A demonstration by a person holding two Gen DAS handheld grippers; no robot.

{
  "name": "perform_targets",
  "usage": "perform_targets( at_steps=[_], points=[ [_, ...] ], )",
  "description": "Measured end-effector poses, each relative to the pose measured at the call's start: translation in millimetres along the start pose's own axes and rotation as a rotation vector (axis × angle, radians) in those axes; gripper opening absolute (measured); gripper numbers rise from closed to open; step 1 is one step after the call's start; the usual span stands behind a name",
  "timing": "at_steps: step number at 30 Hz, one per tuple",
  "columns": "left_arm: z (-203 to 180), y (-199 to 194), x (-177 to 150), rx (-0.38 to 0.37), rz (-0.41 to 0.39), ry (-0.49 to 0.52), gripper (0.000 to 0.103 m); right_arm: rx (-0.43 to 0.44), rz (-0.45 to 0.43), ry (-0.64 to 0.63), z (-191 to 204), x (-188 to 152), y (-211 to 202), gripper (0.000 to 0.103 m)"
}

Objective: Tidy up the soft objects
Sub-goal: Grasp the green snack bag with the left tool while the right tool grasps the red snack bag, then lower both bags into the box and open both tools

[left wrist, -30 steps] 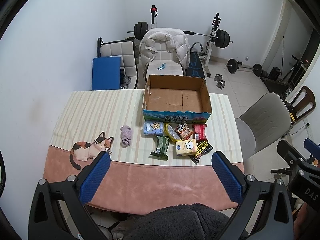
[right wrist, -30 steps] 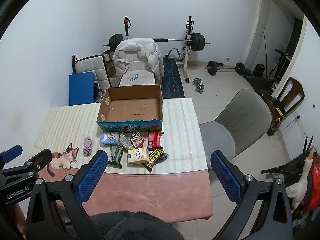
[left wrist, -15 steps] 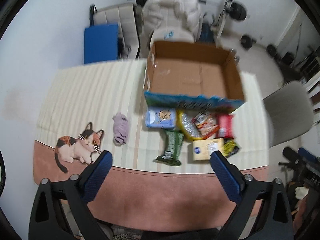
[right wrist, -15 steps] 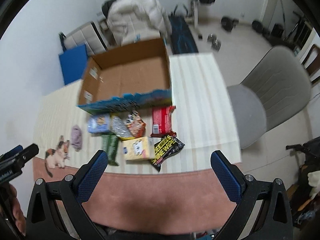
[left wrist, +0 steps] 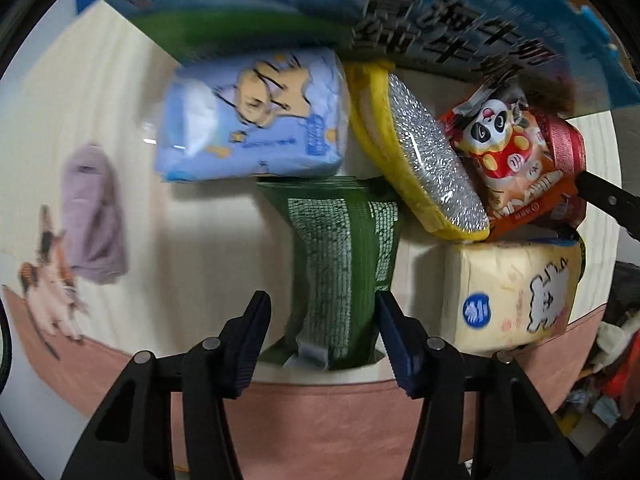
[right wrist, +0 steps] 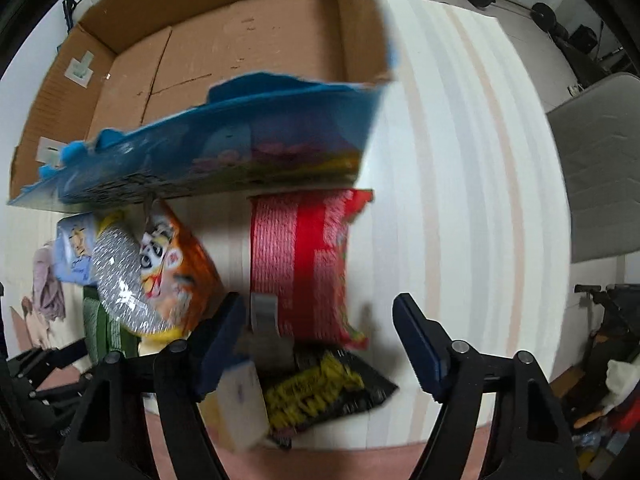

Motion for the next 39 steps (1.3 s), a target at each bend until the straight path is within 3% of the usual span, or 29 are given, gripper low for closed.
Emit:
perform_targets(
  at_steps=[5,7,8,14,19,25,30,32,36,39],
  points=[
    [-2,16,-1,-0.019,0.028,0.019,0.052,0.003,0.048,0.001,13,7,27,0.077],
    [-2,21,-4,-0.018,0.030,0.021,0.052,0.002,0.070,0.008,15,9,40,0.068],
    [-2,23,-4,-0.019,0.023,0.021,0.051,0.007,0.092,0.012,15,8,47,0.058],
    [11,20,-12,-0.031,-0.002,-0.012,0.037,0.033,0.101,0.031,8,0,58,0.051],
    [24,9,-40,-0.023,-0.027,-0.037,0.034,0.071,0.102,0.052,-11,-24,54,0.050],
    [27,-35,-97,-0.034,-0.074,-0.070,0.034,0.191,0.076,0.074,-33,-57,14,0.049],
    [8,-97,-123,-0.098,-0.168,-0.068,0.034,0.288,0.009,0.037,-44,-65,-63,0.049],
    [-8,-125,-116,-0.132,-0.206,-0.053,0.034,0.325,-0.038,0.016,-44,-55,-91,0.049],
    [-38,-157,-42,-0.180,-0.269,-0.012,0.034,0.363,-0.120,-0.019,-19,-15,-139,0.049],
    [-41,-163,18,-0.196,-0.284,0.001,0.034,0.339,-0.158,-0.033,-10,24,-152,0.049]
  ],
)
Point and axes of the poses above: each gripper's, at about its wrist camera, not at the fingertips, and y roughly the way its jaws point, z to its left, x to its top, the point moved 5 cm from there along y, roughly the way its jaws point, and after that the axes turned 10 degrees about -x, right-handed, at the moved point
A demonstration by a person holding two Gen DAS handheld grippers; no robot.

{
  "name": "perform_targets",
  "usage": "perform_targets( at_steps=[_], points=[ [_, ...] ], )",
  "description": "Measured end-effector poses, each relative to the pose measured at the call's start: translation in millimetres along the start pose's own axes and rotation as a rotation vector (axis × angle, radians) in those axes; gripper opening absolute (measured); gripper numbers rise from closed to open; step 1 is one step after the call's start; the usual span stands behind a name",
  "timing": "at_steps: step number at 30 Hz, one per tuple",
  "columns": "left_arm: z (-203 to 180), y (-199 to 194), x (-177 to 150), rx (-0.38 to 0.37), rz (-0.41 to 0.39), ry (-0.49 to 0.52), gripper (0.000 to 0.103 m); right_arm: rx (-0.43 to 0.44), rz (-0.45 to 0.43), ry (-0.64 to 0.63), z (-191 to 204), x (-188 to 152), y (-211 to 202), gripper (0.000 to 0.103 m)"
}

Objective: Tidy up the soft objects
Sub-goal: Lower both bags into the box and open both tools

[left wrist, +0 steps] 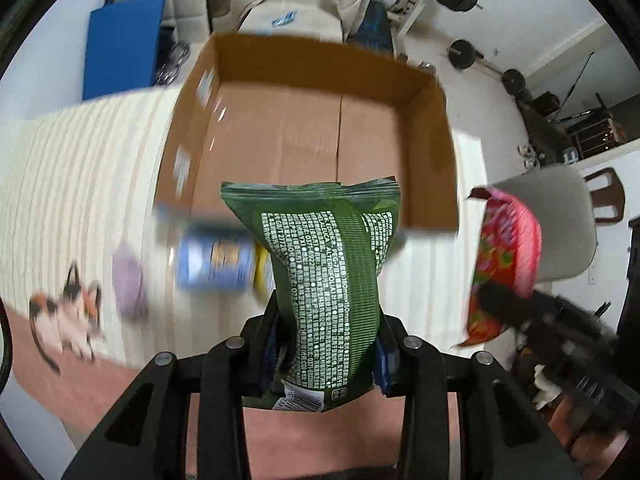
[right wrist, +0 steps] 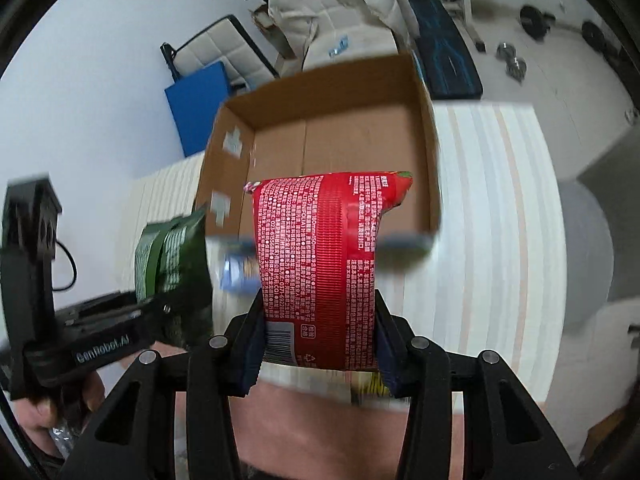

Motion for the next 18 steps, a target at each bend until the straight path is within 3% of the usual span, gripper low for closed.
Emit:
perform_targets(
  at_steps=[4,7,13,18],
  points=[
    [14,33,81,-0.039,0.045,-0.027,0.034,-0.055,0.015,0.019,1,57,44,0.049],
    [16,62,125,-0.019,0.079,-0.024,0.034,-0.085,0.045,0.031,8,93,84,0.049],
    [8,116,172,-0.050,0.176,-0.050,0.034,-0.134,0.113,0.050,8,145,165,0.049],
    [4,153,187,-0.058,0.243,-0.049,0.034,-0.166,0.156,0.037,11,163,200,0.049]
  ],
)
Point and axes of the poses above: each gripper's, at about its wrist camera, not at the fingertips, and y roughly the way its jaws point, z to its left, x to its top, the point moved 5 cm from there along y, roughly the way its jaws point, and after that the axes turned 10 degrees about -x, right-handed, at the moved point
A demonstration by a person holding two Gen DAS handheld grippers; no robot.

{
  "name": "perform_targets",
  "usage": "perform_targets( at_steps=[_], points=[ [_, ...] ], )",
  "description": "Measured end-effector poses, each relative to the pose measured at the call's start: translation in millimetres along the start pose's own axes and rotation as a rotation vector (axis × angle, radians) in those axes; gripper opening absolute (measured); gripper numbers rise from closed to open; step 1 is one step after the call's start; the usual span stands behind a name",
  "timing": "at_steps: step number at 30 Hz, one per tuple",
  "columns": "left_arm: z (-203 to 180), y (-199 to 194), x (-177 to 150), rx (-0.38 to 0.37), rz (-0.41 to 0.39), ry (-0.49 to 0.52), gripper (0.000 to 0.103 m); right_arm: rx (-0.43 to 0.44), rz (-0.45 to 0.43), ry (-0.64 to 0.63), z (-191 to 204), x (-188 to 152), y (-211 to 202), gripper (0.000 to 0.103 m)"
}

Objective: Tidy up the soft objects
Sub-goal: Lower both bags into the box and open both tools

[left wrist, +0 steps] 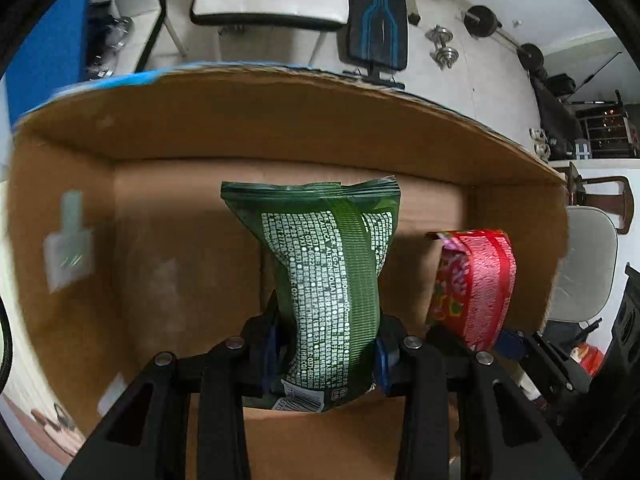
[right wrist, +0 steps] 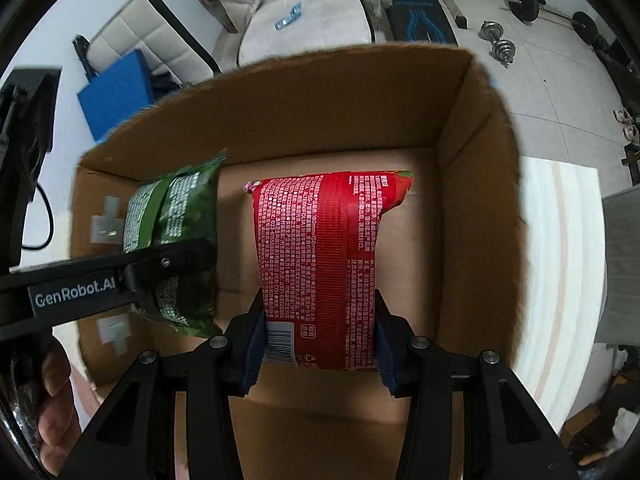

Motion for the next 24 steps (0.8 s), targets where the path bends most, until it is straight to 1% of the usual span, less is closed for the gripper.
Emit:
perform_targets(
  at_steps=[3,6,8,10,11,12,13,15,16,17,18,19,20,21,22,23,24],
  points=[
    [-2,12,6,-0.027,0.033,-0.002,0.034,-0.023,0.009,0.000,2,6,12,0.049],
    [-7,16,3,-0.023,0.046,0.028,0.036,-0.039,0.007,-0.001,5,10,17,0.049],
    [-9,16,0,0.005,0.048,0.046,0.036,-0.058,0.000,-0.007,6,15,22,0.050],
    [-10,13,-6,0.027,0.048,0.044,0.037,-0.069,0.013,-0.019,8,18,27,0.050],
    [-11,11,-7,0.028,0.051,0.048,0.041,-0.072,0.019,-0.021,12,13,26,0.053],
    [-13,8,-11,0.038,0.047,0.056,0.045,-0.076,0.022,-0.024,12,12,26,0.063],
    [-13,5,-12,0.052,0.039,0.060,0.048,-0.086,0.022,-0.024,12,11,23,0.067],
    [-10,-7,-15,0.078,0.011,0.072,0.065,-0.071,0.024,-0.022,9,13,20,0.069],
    [-11,-12,-18,0.082,0.001,0.075,0.070,-0.070,0.025,-0.020,9,10,15,0.069],
    [-12,-17,-21,0.088,-0.009,0.076,0.079,-0.070,0.024,-0.022,10,10,11,0.072],
    [-13,-24,-24,0.091,-0.025,0.076,0.087,-0.066,0.023,-0.028,11,10,7,0.078],
    [-13,-33,-29,0.091,-0.041,0.074,0.089,-0.058,0.023,-0.034,12,6,0,0.081],
    [-12,-43,-35,0.102,-0.059,0.074,0.091,-0.059,0.021,-0.035,14,2,-6,0.091],
    [-7,-47,-33,0.108,-0.071,0.076,0.092,-0.064,0.015,-0.035,15,1,-11,0.099],
    [-6,-58,-37,0.115,-0.093,0.084,0.094,-0.066,0.003,-0.040,16,-4,-19,0.101],
    [-8,-65,-35,0.127,-0.108,0.090,0.101,-0.068,-0.004,-0.049,20,-3,-24,0.103],
    [-10,-72,-39,0.137,-0.124,0.096,0.101,-0.074,-0.010,-0.054,24,-6,-28,0.103]
  ],
)
Point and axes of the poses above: each gripper's, at about its wrist camera, not at the fingertips, and y roughly the way its jaws point, z to its left, x to its top, the point moved 5 cm from there along y, roughly the way its jaws point, and after that the axes turned 10 degrees about -x, right-handed, at the moved point
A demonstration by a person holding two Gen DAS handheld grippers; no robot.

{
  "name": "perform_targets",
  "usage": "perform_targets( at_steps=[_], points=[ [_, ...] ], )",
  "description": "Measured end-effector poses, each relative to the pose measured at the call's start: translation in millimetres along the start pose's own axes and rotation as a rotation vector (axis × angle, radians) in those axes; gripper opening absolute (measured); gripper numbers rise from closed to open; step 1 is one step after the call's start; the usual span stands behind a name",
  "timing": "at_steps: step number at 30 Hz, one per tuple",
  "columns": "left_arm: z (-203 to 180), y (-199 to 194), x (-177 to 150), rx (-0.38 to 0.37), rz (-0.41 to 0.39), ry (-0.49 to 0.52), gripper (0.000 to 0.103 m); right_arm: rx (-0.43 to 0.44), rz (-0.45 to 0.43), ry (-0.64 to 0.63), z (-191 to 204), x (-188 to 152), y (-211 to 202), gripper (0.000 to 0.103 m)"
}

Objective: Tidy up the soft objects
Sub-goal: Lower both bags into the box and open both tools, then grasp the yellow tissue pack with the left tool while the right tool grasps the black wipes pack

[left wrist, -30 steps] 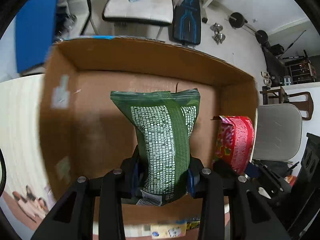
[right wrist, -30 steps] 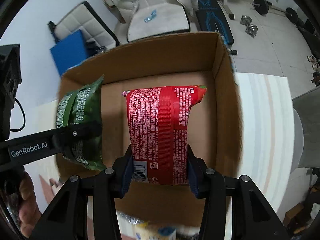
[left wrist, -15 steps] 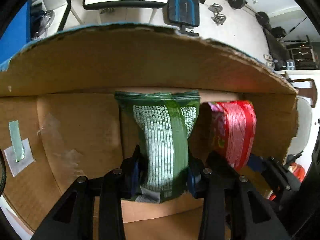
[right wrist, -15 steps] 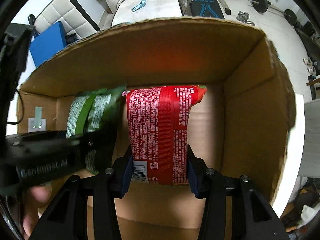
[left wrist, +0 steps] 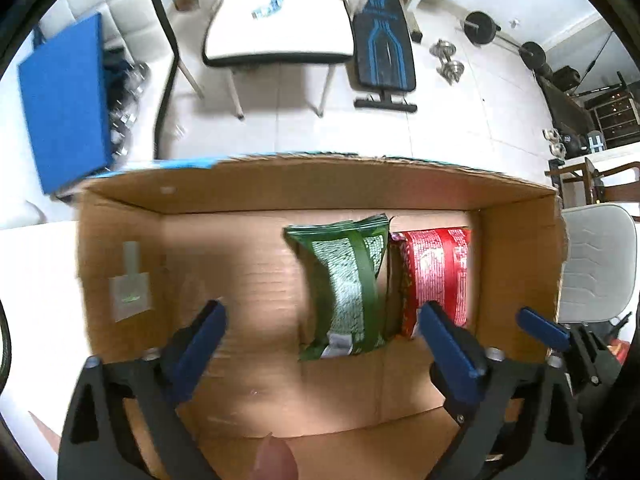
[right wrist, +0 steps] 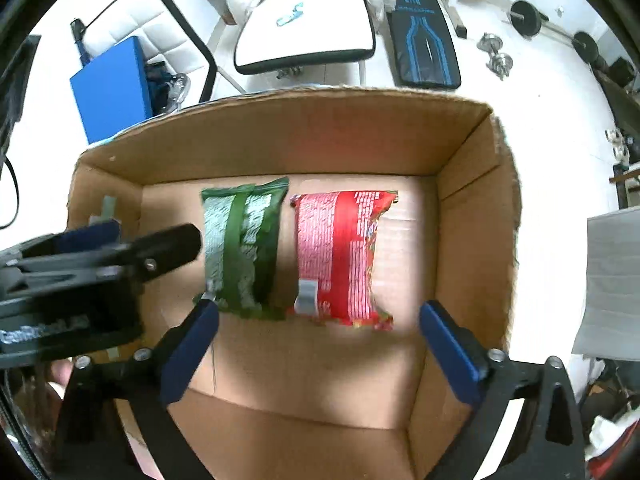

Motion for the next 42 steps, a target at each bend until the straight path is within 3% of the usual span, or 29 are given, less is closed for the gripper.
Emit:
perform_targets(
  at_steps=[4,9,12,15,17,20,23,25,29,33,37,38,39,42],
  points=[
    [-4,-28,-15,0.034,-0.057,0.018,0.102,0.004,-0.038,0.012,-2,-13,-23,0.103],
    [-13,-59,-28,0.080,-0.150,0.052,0.102,-0.027,-0.182,-0.077,7,-35,-65,0.103],
    [-14,-80,-60,0.103,-0.197,0.060,0.102,0.041,-0.171,-0.089,5,-63,-80,0.103],
    [-10,-85,-98,0.135,-0.197,0.035,0.102,0.140,-0.100,-0.036,-10,-117,-82,0.103],
    [-12,-82,-133,0.136,-0.201,0.027,0.102,0.152,-0.062,-0.036,-20,-159,-74,0.103],
    [-22,-52,-184,0.127,-0.122,0.091,0.102,0.100,0.009,-0.108,-30,-213,-47,0.103],
    [-47,-3,-223,0.104,0.023,0.273,0.102,0.059,0.096,-0.138,-47,-258,-19,0.103],
    [-70,30,-244,0.143,0.100,0.457,0.102,0.060,0.143,-0.118,-63,-285,-3,0.103],
    [-107,76,-266,0.141,0.222,0.705,0.102,0.063,0.179,-0.069,-88,-315,10,0.103],
    [-129,113,-274,0.166,0.329,0.834,0.102,0.028,0.182,-0.065,-103,-330,20,0.103],
    [-133,138,-276,0.220,0.384,0.891,0.102,-0.021,0.155,-0.087,-113,-331,19,0.103],
    [-133,141,-275,0.224,0.383,0.889,0.097,-0.025,0.148,-0.091,-113,-329,21,0.103],
    [-131,144,-275,0.205,0.392,0.862,0.079,-0.027,0.141,-0.097,-115,-329,18,0.103],
    [-123,147,-272,0.197,0.375,0.753,0.072,-0.037,0.115,-0.137,-119,-328,9,0.103]
  ],
)
Point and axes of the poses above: each gripper's, at about its wrist camera, not at the fingertips, and y roughly the way its jaws point, z to its left, x to its top, the point moved 5 cm from there along y, roughly the way its jaws point, and after that the axes turned 10 degrees about -x, right-handed, at the moved point
